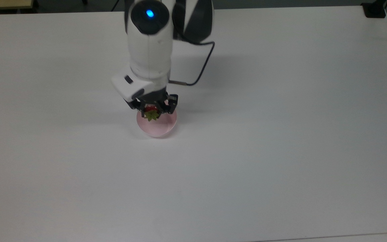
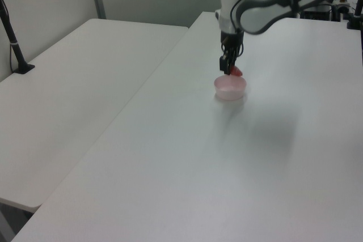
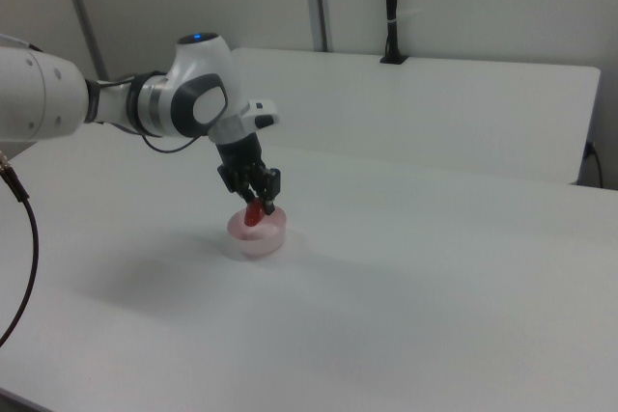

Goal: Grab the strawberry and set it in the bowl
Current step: 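Open the gripper to release the strawberry and raise it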

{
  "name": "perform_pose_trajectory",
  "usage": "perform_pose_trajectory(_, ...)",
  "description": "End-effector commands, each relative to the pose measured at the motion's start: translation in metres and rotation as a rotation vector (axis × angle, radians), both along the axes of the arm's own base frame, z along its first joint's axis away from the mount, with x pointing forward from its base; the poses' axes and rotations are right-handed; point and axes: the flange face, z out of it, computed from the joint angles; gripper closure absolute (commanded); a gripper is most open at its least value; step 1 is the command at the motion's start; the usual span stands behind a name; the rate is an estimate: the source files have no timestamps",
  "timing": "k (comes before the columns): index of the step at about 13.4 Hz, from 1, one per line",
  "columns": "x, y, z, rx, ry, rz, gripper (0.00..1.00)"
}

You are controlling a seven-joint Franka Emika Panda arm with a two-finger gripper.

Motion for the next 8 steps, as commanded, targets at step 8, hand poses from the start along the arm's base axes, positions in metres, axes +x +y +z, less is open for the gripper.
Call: perform_pose_trajectory(8, -0.052, -0.030, 0.123, 0.043, 0.083, -0.069, 0.00)
